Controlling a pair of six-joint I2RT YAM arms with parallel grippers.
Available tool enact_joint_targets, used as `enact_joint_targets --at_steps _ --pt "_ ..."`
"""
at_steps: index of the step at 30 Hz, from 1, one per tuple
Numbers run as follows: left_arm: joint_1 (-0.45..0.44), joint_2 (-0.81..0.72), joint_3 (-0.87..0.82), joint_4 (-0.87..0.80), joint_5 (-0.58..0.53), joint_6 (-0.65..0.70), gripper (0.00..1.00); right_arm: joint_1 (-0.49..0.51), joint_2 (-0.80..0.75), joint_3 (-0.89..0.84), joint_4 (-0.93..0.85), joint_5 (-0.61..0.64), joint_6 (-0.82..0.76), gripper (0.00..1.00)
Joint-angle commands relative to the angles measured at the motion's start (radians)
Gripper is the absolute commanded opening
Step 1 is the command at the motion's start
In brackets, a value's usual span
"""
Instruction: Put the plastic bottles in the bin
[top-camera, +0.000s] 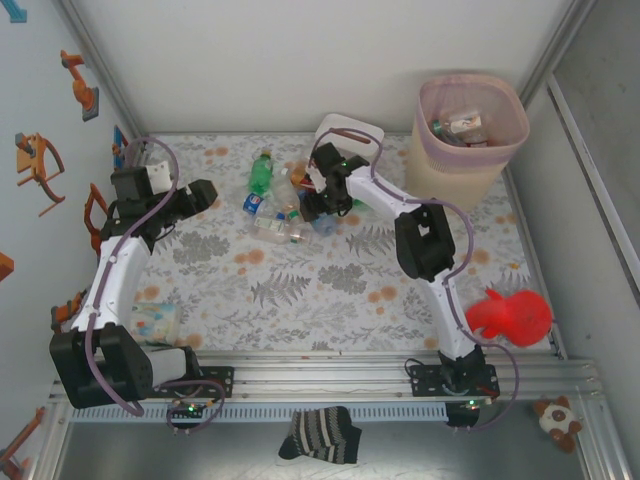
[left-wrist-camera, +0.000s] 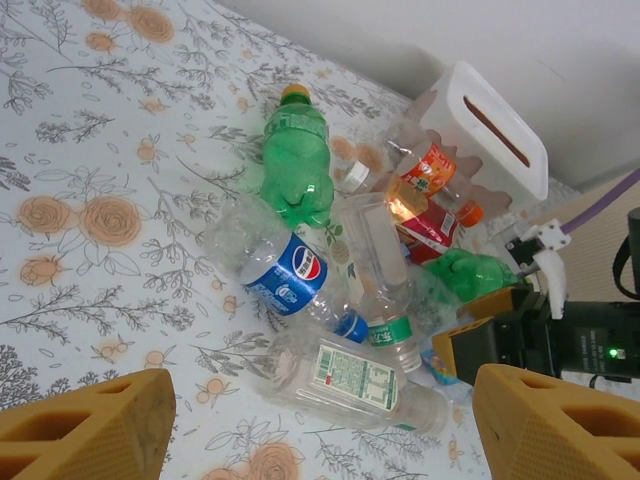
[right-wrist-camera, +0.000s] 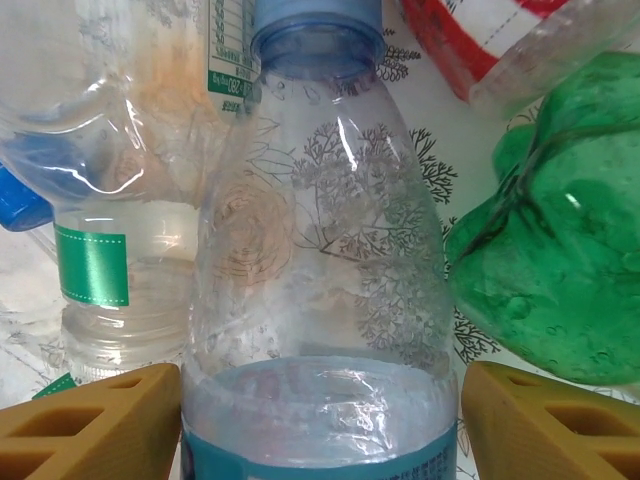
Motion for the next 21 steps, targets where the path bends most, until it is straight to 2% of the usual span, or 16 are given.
enact_joint_targets --at_steps 1,16,21 --pt "0.007 -0.008 -0.014 0.026 0.035 -0.013 0.78 0.008 0.021 0.011 -0.018 -0.014 0.021 0.73" --pt "0.009 0.013 -0.011 0.033 0.058 -0.028 0.78 0.021 0.001 -0.074 0.022 -0.011 0.051 0.77" --pt "0.010 0.020 -0.009 0.038 0.061 -0.034 0.78 0.021 -0.046 -0.091 0.030 0.001 0.052 0.71"
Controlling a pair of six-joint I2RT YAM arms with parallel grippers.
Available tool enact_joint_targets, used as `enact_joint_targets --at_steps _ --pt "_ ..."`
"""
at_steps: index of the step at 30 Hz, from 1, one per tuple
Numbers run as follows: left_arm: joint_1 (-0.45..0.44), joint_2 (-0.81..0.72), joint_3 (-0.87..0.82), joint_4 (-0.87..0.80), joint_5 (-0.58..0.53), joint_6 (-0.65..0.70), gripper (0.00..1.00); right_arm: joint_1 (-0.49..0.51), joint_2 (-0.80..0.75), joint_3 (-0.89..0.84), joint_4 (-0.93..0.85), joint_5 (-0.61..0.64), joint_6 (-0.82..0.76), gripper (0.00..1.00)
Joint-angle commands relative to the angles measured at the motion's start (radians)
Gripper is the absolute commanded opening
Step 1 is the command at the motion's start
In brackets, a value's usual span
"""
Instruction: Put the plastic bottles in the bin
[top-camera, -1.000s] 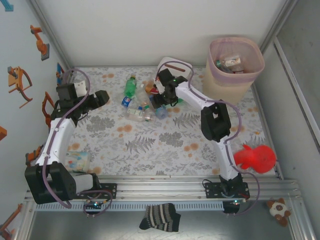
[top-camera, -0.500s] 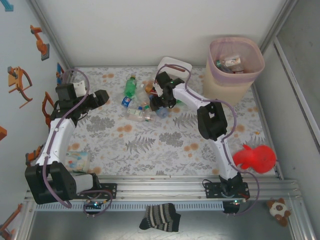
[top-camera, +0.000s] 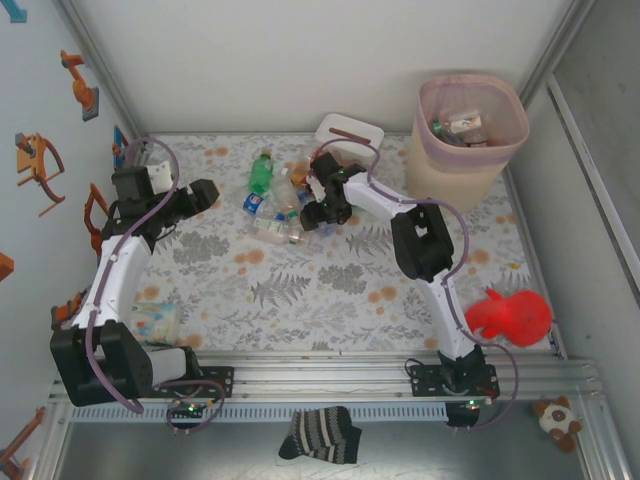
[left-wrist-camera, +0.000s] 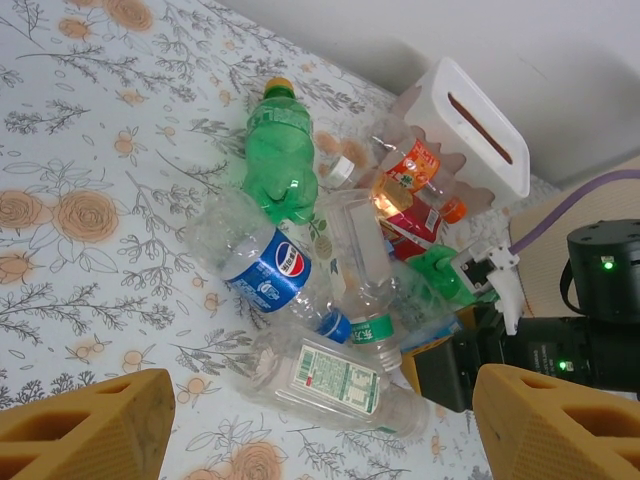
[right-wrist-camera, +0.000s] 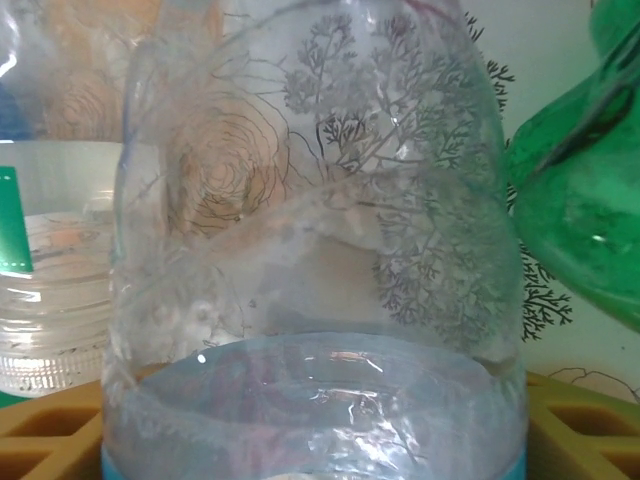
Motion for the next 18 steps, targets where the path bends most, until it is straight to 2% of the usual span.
enact_joint_targets --at_steps 1,9,18 --pt "0.009 0.010 -0.005 0.022 0.028 -0.014 0.78 0.009 -0.058 -0.012 0.004 0.013 0.013 0.70" --pt "0.012 0.012 -0.005 0.024 0.033 -0.017 0.78 0.013 -0.146 -0.042 -0.014 0.018 0.011 0.63" --pt "0.018 0.011 -0.005 0.029 0.037 -0.020 0.78 0.018 -0.277 -0.065 -0.050 0.040 -0.003 0.61"
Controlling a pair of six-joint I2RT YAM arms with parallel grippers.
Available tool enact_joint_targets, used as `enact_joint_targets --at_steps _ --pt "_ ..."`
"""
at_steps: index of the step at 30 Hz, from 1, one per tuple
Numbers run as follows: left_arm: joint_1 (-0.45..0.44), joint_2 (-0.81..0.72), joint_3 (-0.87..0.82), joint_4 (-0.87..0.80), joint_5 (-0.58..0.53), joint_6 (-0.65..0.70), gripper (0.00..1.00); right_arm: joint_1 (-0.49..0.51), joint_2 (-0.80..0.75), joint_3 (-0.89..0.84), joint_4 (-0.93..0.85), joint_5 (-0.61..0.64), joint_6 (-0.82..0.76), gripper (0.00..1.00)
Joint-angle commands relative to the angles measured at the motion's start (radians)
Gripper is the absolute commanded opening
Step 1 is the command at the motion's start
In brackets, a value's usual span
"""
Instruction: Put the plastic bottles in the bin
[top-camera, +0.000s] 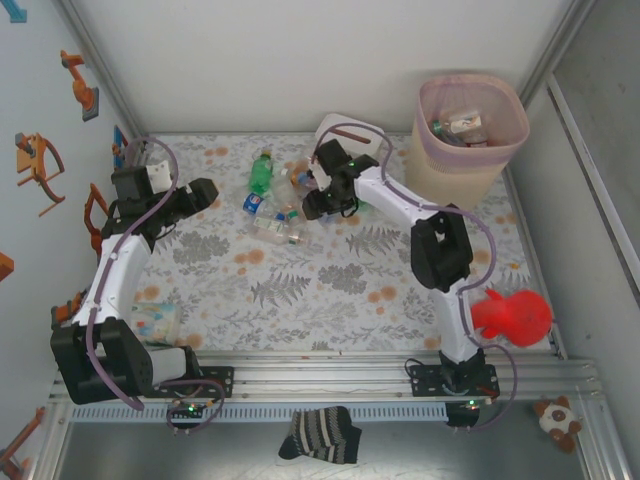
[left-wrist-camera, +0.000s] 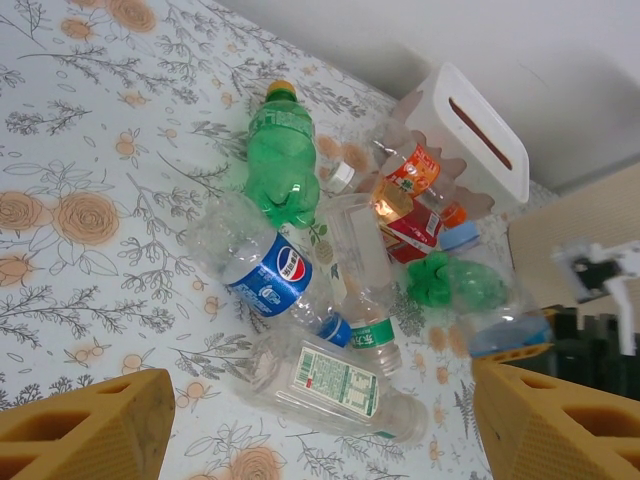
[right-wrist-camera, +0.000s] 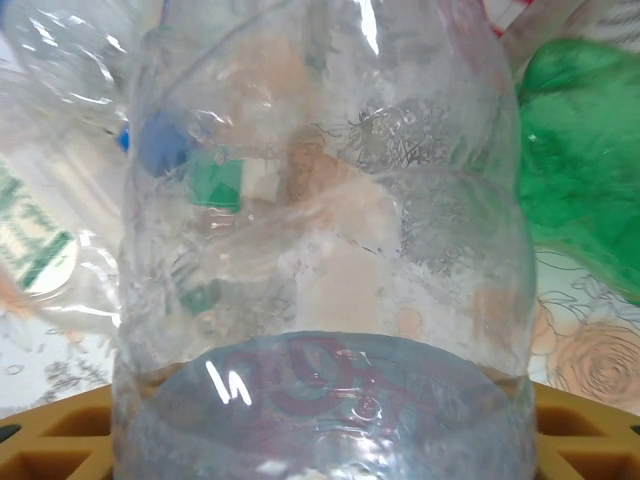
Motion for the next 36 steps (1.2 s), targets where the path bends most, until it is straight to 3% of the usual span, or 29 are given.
enact_joint_targets --at_steps 1,9,15,29,36 --pt "0.010 0.001 -0.006 0.018 0.031 -0.012 0.78 0.007 -0.084 0.000 -0.045 0.027 -0.010 0.61" --pt "0.013 0.000 -0.010 0.021 0.033 -0.014 0.78 -0.061 -0.199 0.113 -0.114 0.105 -0.066 0.60" --pt "0.013 0.007 -0.010 0.023 0.037 -0.018 0.78 -0.181 -0.249 0.235 -0.139 0.142 -0.107 0.60" --pt "0.015 0.005 -0.010 0.023 0.034 -0.017 0.78 -0.551 -0.204 0.462 -0.139 0.125 -0.148 0.60" --pt "0.016 0.001 -0.010 0.021 0.034 -0.015 0.78 -0.665 -0.131 0.506 -0.143 0.132 -0.173 0.61"
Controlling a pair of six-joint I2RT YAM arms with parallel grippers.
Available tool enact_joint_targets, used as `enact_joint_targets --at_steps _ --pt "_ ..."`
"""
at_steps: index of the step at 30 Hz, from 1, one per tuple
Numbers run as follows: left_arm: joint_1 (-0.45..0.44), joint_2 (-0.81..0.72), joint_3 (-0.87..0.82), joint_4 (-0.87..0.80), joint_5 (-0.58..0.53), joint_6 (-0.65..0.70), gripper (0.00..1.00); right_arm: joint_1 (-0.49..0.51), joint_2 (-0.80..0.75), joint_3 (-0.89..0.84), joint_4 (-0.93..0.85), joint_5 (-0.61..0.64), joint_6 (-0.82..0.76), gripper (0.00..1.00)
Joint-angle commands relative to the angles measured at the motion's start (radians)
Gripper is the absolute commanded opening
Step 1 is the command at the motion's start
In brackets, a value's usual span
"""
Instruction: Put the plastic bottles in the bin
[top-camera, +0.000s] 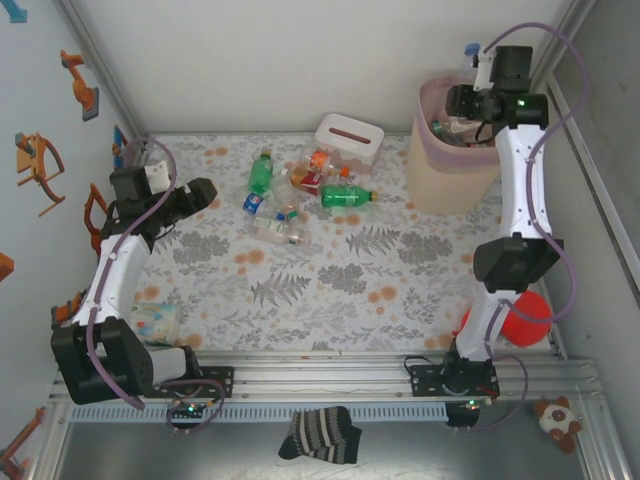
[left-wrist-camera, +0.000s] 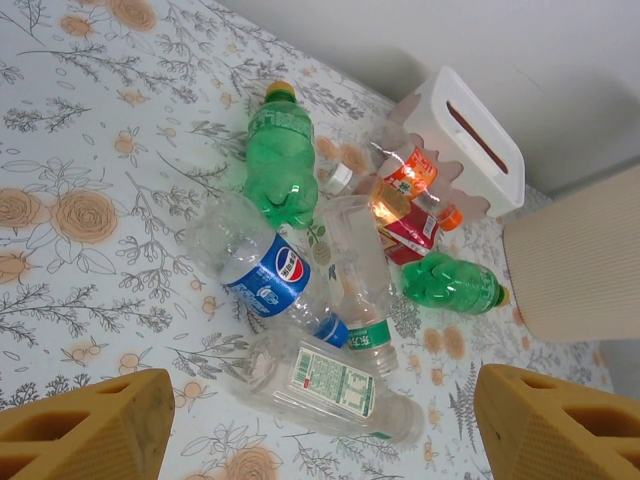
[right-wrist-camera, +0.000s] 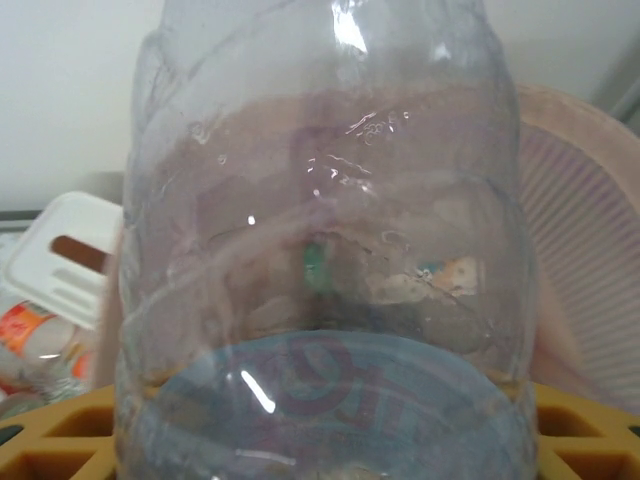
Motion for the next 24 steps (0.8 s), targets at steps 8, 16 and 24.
enact_joint_targets --at_steps 8,16,24 --pt "0.009 0.002 -0.005 0.013 0.022 -0.007 0.79 -0.098 0.127 0.035 -0.007 0.071 -0.063 0.61" --pt "0.009 0.002 -0.005 0.013 0.023 -0.009 0.79 -0.109 0.204 0.030 -0.016 0.094 -0.081 0.62" --pt "0.012 0.008 -0.003 0.013 0.027 -0.011 0.78 -0.108 0.182 0.015 -0.014 0.102 -0.053 0.75"
